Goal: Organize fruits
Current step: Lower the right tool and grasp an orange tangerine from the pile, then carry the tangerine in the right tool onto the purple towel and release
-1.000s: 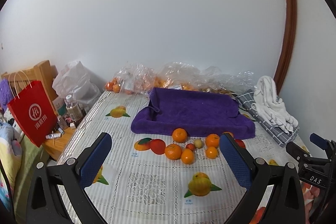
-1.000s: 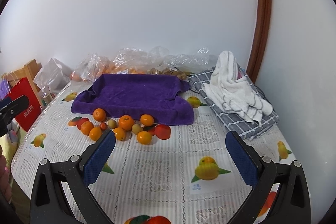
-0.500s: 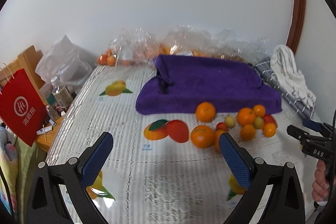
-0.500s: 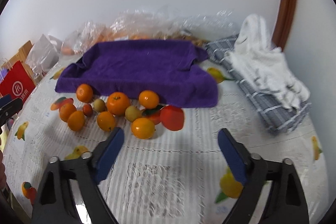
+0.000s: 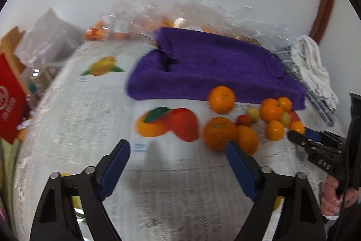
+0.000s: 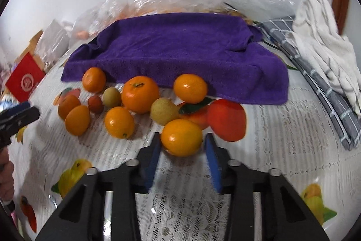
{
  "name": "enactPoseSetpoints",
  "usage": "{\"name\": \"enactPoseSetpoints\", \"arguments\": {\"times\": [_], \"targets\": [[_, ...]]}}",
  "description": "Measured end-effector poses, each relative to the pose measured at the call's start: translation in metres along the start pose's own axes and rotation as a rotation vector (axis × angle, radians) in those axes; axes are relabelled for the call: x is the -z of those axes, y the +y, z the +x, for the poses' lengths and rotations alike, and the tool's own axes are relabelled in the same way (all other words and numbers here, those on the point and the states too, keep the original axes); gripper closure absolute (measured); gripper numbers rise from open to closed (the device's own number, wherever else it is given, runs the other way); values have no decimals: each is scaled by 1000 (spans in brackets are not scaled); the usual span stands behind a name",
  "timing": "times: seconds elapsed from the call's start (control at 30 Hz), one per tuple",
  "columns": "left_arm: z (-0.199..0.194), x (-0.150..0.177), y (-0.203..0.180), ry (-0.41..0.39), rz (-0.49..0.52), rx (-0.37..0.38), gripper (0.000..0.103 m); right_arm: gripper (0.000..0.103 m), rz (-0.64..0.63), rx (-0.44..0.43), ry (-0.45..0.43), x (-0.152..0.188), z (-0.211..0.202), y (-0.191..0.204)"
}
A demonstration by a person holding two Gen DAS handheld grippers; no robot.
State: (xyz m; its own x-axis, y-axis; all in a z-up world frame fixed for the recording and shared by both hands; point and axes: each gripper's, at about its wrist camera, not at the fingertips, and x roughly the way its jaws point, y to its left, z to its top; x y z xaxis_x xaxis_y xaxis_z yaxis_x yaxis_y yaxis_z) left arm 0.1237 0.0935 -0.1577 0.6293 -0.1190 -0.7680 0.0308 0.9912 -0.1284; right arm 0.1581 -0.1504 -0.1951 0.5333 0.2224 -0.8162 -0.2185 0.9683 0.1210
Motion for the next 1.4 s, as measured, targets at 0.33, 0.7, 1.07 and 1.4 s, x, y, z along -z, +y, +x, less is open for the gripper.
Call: {"name": "enactPoseSetpoints", "arguments": {"times": [0.33, 0.7, 1.07, 1.4], "targets": [[36, -9, -15, 61, -42, 142, 49, 67, 16, 9, 1, 7, -16, -15], [38, -13, 3, 67, -108, 163, 64, 67, 46, 19, 20, 7, -15, -19], [38, -9, 1, 60, -39, 71, 63, 66, 54, 29, 22, 8, -9, -15], [41, -13, -7, 54, -26, 60, 63, 67, 57, 11, -5, 6, -22, -17]]}}
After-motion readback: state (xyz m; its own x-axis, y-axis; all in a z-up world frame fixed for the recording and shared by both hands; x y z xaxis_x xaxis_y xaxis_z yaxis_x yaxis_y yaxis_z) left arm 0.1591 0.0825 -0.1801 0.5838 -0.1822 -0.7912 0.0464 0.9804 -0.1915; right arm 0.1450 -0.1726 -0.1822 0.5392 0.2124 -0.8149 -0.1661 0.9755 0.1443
